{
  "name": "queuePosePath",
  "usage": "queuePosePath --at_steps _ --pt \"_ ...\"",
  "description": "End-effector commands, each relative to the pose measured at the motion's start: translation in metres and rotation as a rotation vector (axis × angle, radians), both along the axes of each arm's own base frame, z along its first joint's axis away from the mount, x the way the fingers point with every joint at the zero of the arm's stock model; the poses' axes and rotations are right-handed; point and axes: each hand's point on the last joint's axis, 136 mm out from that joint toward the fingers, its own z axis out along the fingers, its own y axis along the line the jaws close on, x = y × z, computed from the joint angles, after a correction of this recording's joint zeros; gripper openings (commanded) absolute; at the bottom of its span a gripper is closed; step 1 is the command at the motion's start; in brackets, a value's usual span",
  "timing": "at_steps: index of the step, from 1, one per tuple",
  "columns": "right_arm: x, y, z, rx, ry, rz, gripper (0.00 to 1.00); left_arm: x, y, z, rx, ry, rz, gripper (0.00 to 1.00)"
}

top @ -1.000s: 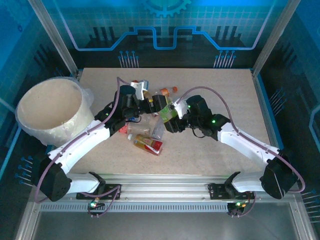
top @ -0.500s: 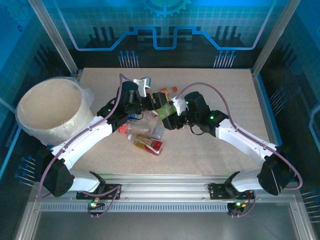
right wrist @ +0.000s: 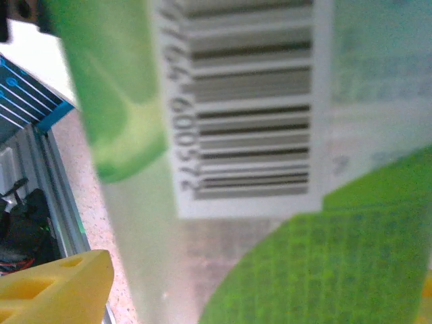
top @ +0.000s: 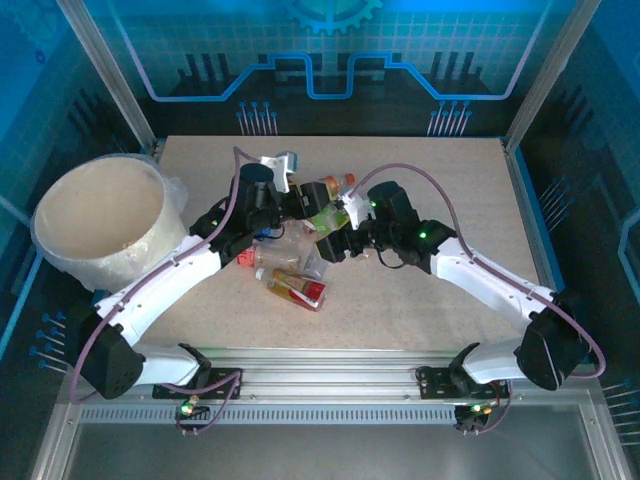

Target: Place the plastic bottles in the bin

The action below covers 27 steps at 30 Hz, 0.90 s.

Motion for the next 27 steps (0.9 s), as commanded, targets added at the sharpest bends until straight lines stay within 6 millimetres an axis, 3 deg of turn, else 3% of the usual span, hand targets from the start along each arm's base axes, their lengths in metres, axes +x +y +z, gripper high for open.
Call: queuePosePath --at_steps 1,4,12,16,27 --pt "-0.010 0.006 0.037 0.068 -0.125 0.061 0.91 -0.002 0.018 -0.003 0.049 -0.012 0.050 0.47" --pt "-0.015 0.004 0.045 0.072 -0.159 0.079 1.00 -0.001 0.037 0.008 0.085 -0.046 0.103 0.47" --pt "-0.015 -0.009 0.057 0.044 -0.240 0.048 1.00 -0.008 0.090 0.047 0.209 -0.155 0.236 0.47" --pt "-0.011 -0.013 0.058 0.032 -0.259 0.018 1.00 -0.017 0.121 0.077 0.337 -0.240 0.329 0.47" --pt "-0.005 -0.019 0.051 0.008 -0.259 -0.029 1.00 -0.026 0.221 0.144 0.733 -0.392 0.679 0.47"
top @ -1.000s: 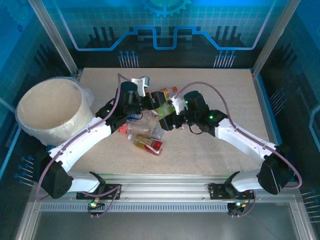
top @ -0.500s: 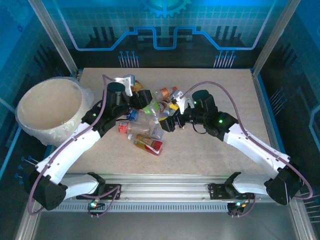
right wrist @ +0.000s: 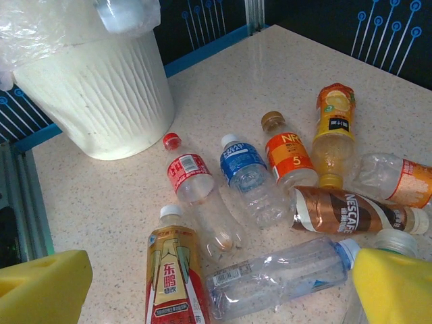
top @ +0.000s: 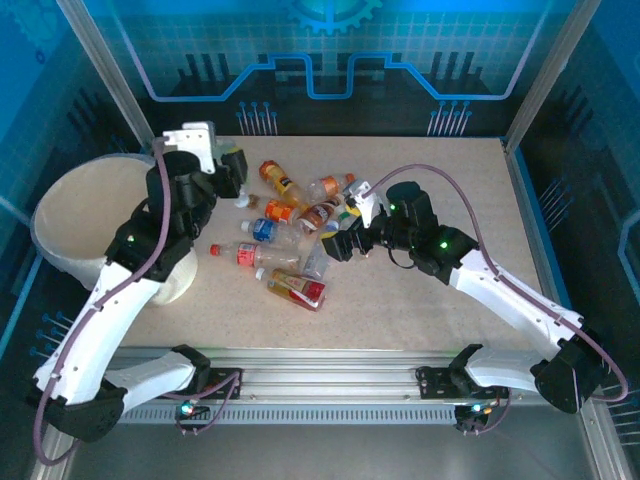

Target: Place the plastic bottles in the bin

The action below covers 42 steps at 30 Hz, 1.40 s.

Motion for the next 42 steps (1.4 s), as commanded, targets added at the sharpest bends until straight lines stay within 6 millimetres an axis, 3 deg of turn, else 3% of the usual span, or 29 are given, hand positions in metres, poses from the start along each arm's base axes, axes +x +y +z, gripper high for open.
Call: queuePosePath --at_steps 1,5,11,15,22,26,34,38,42 --pt "-0.003 -0.001 0.003 -0.001 -0.027 -0.002 1.00 -0.005 0.047 0.021 0.172 -0.028 0.181 0.47" --pt "-0.003 -0.001 0.002 -0.005 -0.024 -0.003 1.00 -0.006 0.085 0.040 0.288 -0.050 0.330 0.48" --pt "-0.004 -0.002 0.001 -0.008 -0.028 -0.005 1.00 -0.029 0.151 0.061 0.306 -0.084 0.563 0.48" --pt "-0.004 -0.002 0.001 -0.010 -0.032 0.003 1.00 -0.037 0.193 0.060 0.370 -0.033 0.717 0.48" --pt "-0.003 -0.001 0.002 -0.008 -0.047 0.018 1.00 -0.045 0.289 -0.005 0.403 0.272 0.952 0.48" --pt "-0.001 -0.001 0.006 -0.015 -0.057 0.027 1.00 -0.053 0.321 -0.037 0.307 0.348 1.015 0.48" --pt "-0.002 -0.003 0.010 -0.016 -0.068 0.028 1.00 -0.053 0.355 -0.097 0.317 0.518 1.110 0.54" --pt "-0.002 -0.008 0.007 -0.021 -0.066 0.012 1.00 -0.050 0.357 -0.116 0.286 0.544 1.108 0.56" --pt "-0.001 -0.012 0.006 -0.027 -0.061 -0.005 1.00 -0.049 0.359 -0.131 0.267 0.588 1.115 0.64"
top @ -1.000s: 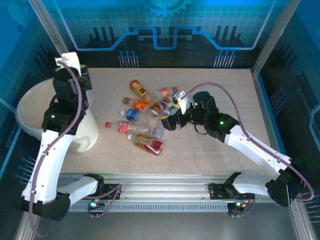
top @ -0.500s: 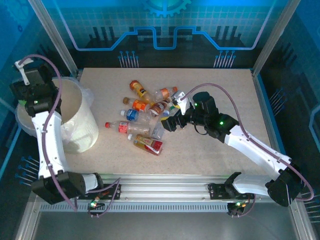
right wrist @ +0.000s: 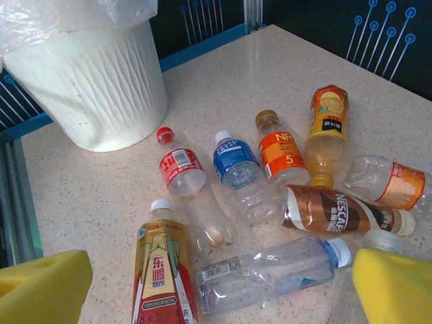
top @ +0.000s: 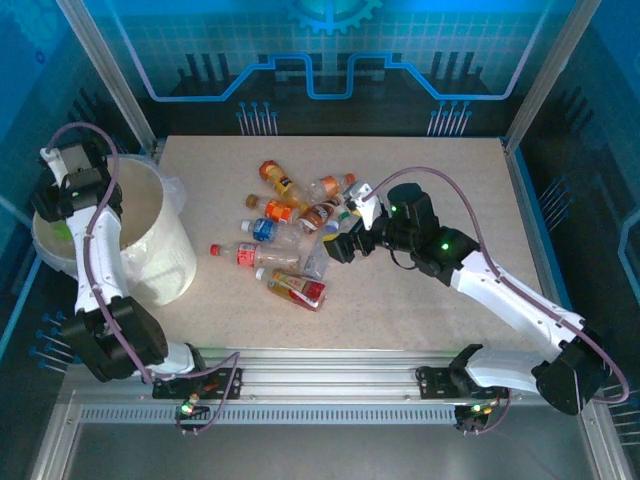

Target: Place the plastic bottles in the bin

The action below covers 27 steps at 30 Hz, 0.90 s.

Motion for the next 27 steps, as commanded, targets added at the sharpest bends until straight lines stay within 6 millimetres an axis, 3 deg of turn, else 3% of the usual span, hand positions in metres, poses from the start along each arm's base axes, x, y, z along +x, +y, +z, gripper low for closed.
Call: queuePosePath --at_steps 1,10,18,23,27 --pt "0.000 -0.009 0.007 0.003 -0.022 -0.021 1.00 -0.006 0.007 -0.006 -0.009 -0.004 0.059 0.65" --pt "0.004 -0.016 0.004 0.010 -0.017 -0.073 1.00 -0.005 0.005 0.004 -0.024 -0.047 0.066 0.83" --pt "0.019 -0.027 -0.001 0.014 0.003 -0.173 1.00 0.001 -0.014 0.027 -0.055 -0.128 0.001 0.98" --pt "0.046 -0.057 -0.019 0.029 0.085 -0.403 1.00 0.010 -0.044 0.053 -0.037 -0.187 -0.090 0.99" --pt "0.067 -0.096 -0.058 -0.034 0.221 -0.657 1.00 0.017 -0.072 0.067 -0.065 -0.255 -0.181 0.99"
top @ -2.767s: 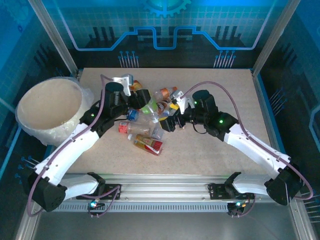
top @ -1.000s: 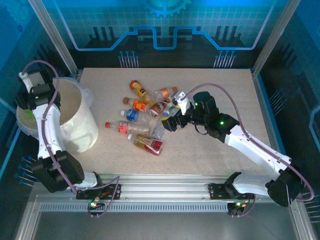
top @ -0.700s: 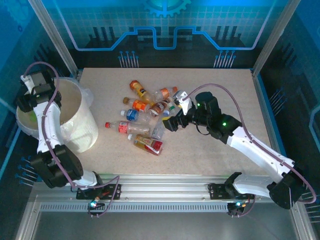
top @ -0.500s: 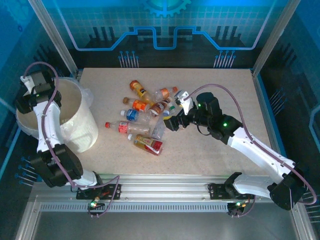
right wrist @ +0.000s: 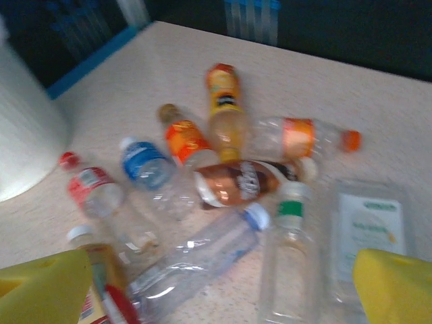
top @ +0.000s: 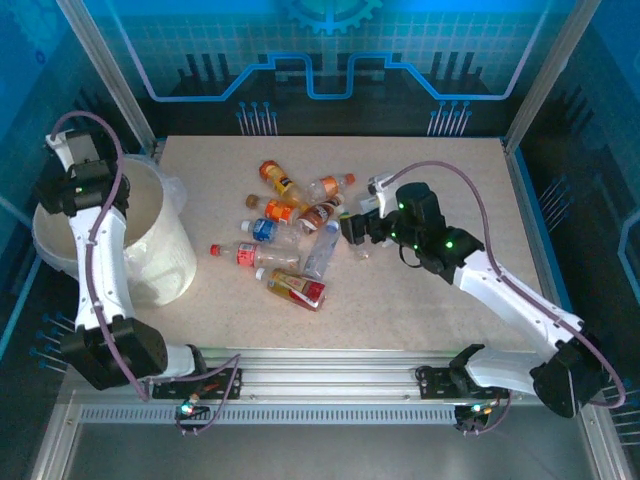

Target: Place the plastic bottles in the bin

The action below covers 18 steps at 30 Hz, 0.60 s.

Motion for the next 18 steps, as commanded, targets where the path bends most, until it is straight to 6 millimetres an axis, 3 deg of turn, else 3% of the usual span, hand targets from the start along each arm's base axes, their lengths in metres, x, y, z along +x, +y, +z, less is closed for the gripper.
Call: queuePosePath --at_steps 1,5,13,18 --pt "0.020 -0.043 -0.040 -0.037 0.149 -0.286 1.00 0.000 -0.030 0.026 -0.043 -0.125 -0.095 0.99" --pt "0.027 -0.056 -0.073 -0.083 0.218 -0.338 1.00 0.003 -0.073 0.036 -0.181 -0.276 -0.255 0.99" --pt "0.048 -0.077 -0.122 -0.258 0.315 -0.178 1.00 0.010 -0.177 0.028 -0.614 -0.506 -0.660 0.99" --pt "0.055 -0.076 -0.152 -0.360 0.411 -0.088 1.00 0.003 -0.215 0.022 -0.763 -0.534 -0.782 0.99"
